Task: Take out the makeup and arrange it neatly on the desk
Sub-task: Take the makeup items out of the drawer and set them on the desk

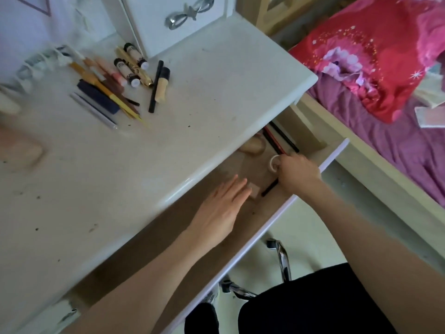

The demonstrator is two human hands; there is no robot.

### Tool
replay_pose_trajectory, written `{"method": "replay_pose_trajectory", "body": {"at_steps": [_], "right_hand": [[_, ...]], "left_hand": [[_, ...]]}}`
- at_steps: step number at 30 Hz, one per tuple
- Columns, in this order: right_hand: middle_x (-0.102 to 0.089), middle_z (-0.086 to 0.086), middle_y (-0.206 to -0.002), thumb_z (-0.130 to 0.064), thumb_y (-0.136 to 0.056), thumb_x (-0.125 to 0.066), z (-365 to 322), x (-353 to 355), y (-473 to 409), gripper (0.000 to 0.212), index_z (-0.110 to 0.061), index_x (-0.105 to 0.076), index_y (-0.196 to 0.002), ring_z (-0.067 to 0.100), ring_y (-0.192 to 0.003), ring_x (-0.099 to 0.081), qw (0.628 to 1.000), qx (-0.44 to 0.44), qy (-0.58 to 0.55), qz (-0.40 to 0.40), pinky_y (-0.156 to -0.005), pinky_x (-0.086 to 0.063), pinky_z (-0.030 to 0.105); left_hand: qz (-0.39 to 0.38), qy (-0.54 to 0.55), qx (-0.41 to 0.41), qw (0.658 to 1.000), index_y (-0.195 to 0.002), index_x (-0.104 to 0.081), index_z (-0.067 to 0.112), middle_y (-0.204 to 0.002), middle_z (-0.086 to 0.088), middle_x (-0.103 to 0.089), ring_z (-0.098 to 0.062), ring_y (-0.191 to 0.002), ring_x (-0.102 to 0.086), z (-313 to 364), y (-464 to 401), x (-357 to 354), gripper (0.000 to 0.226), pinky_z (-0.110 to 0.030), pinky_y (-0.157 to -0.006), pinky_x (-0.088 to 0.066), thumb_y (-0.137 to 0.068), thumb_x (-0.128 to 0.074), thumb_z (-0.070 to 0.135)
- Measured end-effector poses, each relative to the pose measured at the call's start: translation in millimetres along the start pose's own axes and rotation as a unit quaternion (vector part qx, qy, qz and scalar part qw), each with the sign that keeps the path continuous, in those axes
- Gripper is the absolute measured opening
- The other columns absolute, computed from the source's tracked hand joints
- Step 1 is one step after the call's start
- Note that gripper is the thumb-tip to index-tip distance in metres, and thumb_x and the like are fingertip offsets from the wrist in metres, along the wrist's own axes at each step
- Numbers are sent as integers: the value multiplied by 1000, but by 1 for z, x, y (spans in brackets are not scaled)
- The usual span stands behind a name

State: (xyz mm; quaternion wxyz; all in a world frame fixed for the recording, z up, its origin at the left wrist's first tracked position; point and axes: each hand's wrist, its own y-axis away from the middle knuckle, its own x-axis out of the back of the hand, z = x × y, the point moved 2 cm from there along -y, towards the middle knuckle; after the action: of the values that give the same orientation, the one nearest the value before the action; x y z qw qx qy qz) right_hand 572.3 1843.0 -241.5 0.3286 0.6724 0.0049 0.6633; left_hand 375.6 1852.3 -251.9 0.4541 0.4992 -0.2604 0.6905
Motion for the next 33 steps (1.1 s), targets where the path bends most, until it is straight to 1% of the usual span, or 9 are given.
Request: {"method": "replay_pose_trajectory", "body": {"at_steps": [2, 4, 10, 15, 18, 21, 25, 28, 33], "right_hand": [[-57, 12, -112, -7, -88, -45, 5, -4, -15, 28, -12, -57, -113, 30, -104, -54, 1000, -19, 5, -16, -72, -35, 34], [-57, 13, -114, -8, -90, -44, 7, -9, -27, 30, -10, -53, -118, 31, -104, -54, 999, -31, -1, -29, -71, -37, 35], [-47, 20, -127, -6, -91, -44, 2, -25, -45, 39, -2, -39, -130, 38, -111, -52, 996, -48, -67, -45, -77, -46, 42], [-29, 23, -138, -7, -92, -46, -8, -38, -52, 46, -3, -31, -135, 38, -120, -45, 992, -68, -78, -68, -93, -42, 42], [-29, 22, -137, -9, -92, -47, -15, -39, -49, 42, -4, -32, -132, 38, -121, -40, 992, -69, -79, -73, -96, -39, 43], [-34, 22, -135, -9, -92, -48, -19, -33, -38, 41, -4, -33, -130, 37, -123, -36, 991, -49, -103, -70, -96, -38, 43], [-41, 19, -127, -11, -89, -53, -24, -15, -6, 38, -5, -41, -124, 36, -120, -36, 981, -33, -188, -22, -93, -37, 40], [-42, 16, -124, -23, -86, -57, -28, -4, 28, 46, -11, -43, -128, 32, -118, -37, 967, -22, -253, 27, -92, -36, 37], [-40, 1, -112, -27, -85, -60, -46, 14, 84, 51, -21, -47, -134, 15, -102, -48, 893, -19, -436, 108, -86, -35, 20]], "left_hand": [[-34, -7, 12, 999, -147, -18, 15, -156, -2, -12, -18, -144, -1, -8, -19, -18, 69, -36, -117, -14, -87, -44, -6], [-54, -15, 0, 998, -146, -19, 14, -155, -4, -15, -20, -144, -2, -11, -34, -34, 72, -36, -117, -15, -84, -47, -8], [-106, -40, -13, 993, -148, -12, 16, -156, -4, -12, -22, -144, -5, -5, -63, -67, 56, -35, -115, -8, -98, -35, 10], [-49, -63, -20, 997, -131, -41, 16, -133, -6, -40, -25, -122, -34, -3, -67, -65, 37, -32, -97, -27, -94, -38, 14], [-62, -31, 3, 998, -115, -48, 13, -119, -8, -43, -24, -110, -36, -8, -62, -59, 24, -31, -85, -30, -92, -39, 15], [-83, 1, 37, 996, -115, -47, 10, -118, -10, -39, -24, -112, -35, -15, -50, -53, 24, -30, -87, -33, -92, -44, 11], [-81, 102, 102, 986, -128, -46, 13, -126, -7, -38, -25, -106, -52, -17, -24, -37, 40, -34, -89, -45, -90, -56, 21], [-24, 146, 118, 982, -130, -48, 17, -125, -5, -42, -22, -101, -57, -8, 3, -19, 46, -32, -86, -50, -88, -57, 31], [137, 200, 98, 965, -110, -61, 14, -109, -4, -54, -11, -81, -58, 3, 51, 26, 37, -26, -68, -54, -83, -55, 39]]}}
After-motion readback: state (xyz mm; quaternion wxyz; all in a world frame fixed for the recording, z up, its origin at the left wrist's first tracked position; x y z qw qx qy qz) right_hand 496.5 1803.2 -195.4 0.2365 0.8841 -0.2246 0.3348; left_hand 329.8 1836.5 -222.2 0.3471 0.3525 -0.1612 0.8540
